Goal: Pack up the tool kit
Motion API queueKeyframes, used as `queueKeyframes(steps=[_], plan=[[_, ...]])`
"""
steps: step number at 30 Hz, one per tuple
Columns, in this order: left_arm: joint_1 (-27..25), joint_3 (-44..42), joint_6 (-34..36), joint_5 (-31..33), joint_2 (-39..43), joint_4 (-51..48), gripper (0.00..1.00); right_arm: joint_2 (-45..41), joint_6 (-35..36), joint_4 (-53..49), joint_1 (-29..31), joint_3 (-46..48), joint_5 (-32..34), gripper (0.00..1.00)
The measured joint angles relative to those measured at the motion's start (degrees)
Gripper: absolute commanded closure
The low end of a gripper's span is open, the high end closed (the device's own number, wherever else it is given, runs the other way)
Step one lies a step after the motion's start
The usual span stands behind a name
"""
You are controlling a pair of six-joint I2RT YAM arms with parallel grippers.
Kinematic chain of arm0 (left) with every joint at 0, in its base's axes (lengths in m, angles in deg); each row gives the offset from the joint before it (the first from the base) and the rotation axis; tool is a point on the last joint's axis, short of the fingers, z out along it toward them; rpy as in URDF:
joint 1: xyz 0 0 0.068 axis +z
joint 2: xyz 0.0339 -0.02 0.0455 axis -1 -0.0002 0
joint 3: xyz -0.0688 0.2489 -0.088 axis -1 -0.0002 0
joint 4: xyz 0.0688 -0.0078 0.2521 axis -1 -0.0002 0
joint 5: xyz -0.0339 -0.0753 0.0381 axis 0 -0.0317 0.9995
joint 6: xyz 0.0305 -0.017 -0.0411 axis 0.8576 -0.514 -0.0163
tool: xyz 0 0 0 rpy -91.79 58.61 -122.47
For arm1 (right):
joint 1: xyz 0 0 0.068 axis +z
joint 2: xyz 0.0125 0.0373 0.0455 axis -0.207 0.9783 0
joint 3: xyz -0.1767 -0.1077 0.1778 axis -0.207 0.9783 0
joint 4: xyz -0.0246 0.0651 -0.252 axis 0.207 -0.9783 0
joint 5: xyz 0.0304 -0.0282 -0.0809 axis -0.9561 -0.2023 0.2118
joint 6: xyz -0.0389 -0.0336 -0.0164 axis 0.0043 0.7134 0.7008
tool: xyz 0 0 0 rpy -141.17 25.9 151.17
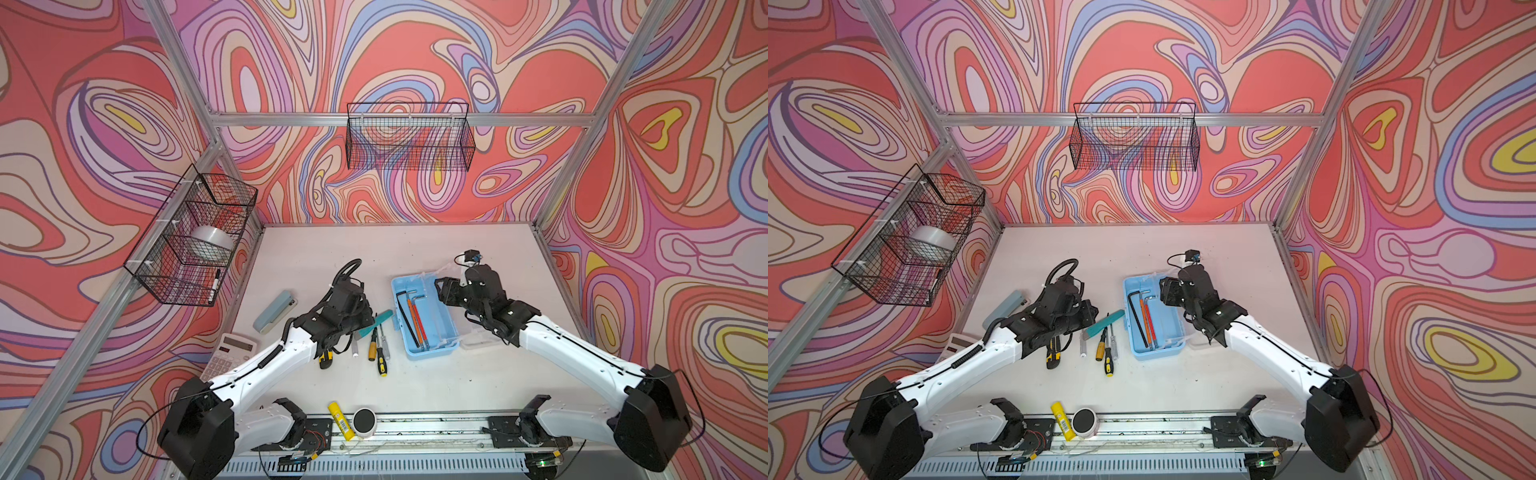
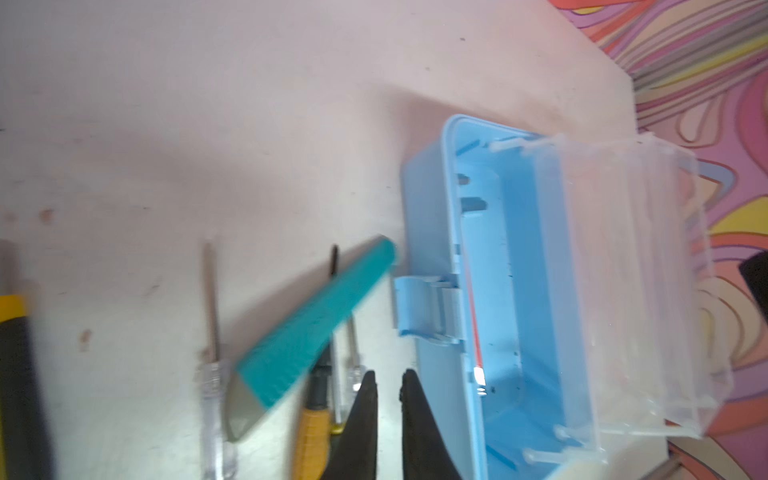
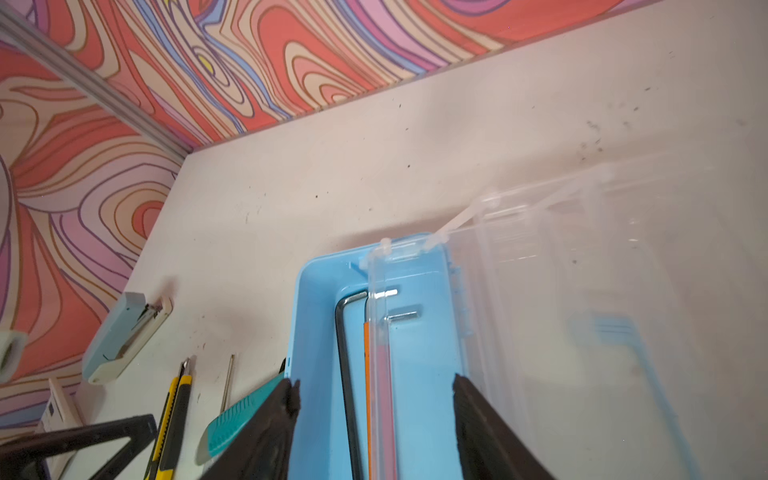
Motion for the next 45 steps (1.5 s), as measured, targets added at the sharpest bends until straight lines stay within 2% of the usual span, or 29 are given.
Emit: queueKeyframes(steps=[3, 6, 10, 14, 19, 24, 32, 45], plan=[[-3.34, 4.96, -1.14, -0.59, -2.56, 2.12, 0.88, -3.13, 0.63, -2.71, -1.7, -0.59, 1.6, 0.38], [-3.5, 8.28, 0.11, 1.75, -1.99, 1.49, 0.81, -4.02, 1.75, -5.33, -1.81, -1.38, 2.25, 0.38], [-2.71, 10.27, 3.74, 7.93, 0.7, -2.45, 0.61, -3.78, 3.26, -8.83, -1.81, -2.78, -0.11, 0.37], [-0.59, 9.86, 7.69, 11.1, 0.28, -5.7, 0.54, -2.16, 3.89, -8.96, -1.81, -2.93, -2.8, 0.36], [2.62, 8.35, 11.15, 10.86, -4.63, -6.54, 0.46, 1.79, 4.44, -8.44, -1.81, -2.91, -5.16, 0.36], [3.15, 8.66, 14.19, 8.66, -10.4, -6.8, 0.45, 3.78, 4.79, -7.61, -1.81, -2.47, -6.56, 0.36], [3.32, 13.9, 18.47, 7.26, -19.91, -8.39, 0.47, 4.63, 4.52, -5.57, -1.81, -0.83, -7.78, 0.36], [4.26, 16.65, 22.43, 7.76, -28.5, -11.52, 0.5, 7.5, 3.65, -2.93, -1.81, 0.66, -9.2, 0.37]])
